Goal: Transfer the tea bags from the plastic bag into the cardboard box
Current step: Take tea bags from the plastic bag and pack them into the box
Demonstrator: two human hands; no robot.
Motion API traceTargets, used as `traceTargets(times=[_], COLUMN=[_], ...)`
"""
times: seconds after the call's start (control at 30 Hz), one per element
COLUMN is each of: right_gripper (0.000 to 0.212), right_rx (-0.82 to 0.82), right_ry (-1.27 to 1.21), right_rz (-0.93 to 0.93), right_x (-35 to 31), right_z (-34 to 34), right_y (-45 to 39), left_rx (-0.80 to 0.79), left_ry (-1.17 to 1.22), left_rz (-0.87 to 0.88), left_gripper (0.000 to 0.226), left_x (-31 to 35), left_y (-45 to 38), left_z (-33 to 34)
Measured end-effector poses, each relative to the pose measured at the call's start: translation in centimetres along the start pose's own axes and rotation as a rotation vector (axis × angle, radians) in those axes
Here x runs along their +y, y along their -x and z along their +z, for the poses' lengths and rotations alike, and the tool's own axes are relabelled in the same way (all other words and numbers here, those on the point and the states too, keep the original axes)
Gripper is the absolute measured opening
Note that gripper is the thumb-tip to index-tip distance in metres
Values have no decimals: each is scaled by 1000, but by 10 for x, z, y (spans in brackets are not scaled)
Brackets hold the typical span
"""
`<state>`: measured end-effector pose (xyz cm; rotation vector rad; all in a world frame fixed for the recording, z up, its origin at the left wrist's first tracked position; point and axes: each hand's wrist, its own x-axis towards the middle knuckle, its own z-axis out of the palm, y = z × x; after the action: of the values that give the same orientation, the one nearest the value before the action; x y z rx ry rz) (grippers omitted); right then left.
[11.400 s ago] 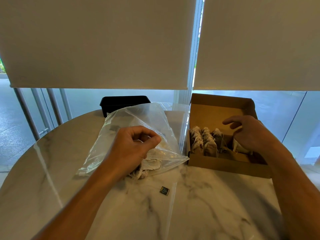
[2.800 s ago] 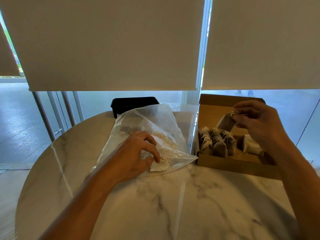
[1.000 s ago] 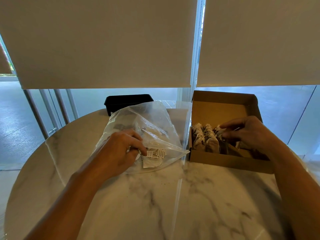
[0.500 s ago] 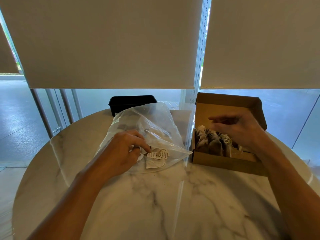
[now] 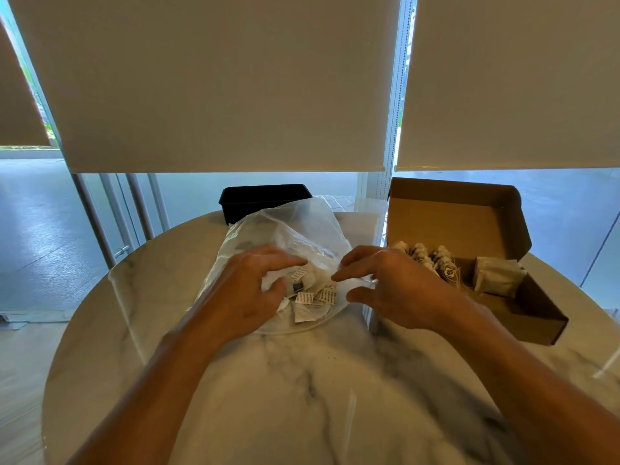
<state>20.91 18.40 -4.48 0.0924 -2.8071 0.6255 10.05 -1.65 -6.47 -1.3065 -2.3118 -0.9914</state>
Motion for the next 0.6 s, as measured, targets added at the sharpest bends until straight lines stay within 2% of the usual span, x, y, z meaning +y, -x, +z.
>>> traceTargets(times=[0.13,0.23,0.33,0.6], right_gripper=[55,60,64,67], right_rx=[29,42,31,-6], right_ry=[4,0,-6,36], right_rz=[30,19,24,42], right_x=[-4,-6,-8,-6], right_z=[1,0,1,7], right_y=[0,1,1,-1], left_rx=[128,-34,-186,-290], left_ry=[-87,-34,-183,-410], left_rz=[83,63,21,19], left_gripper=[30,17,23,27], left_x=[10,21,26,25], left_y=[-1,1,5,7], left_z=[-4,2,12,18])
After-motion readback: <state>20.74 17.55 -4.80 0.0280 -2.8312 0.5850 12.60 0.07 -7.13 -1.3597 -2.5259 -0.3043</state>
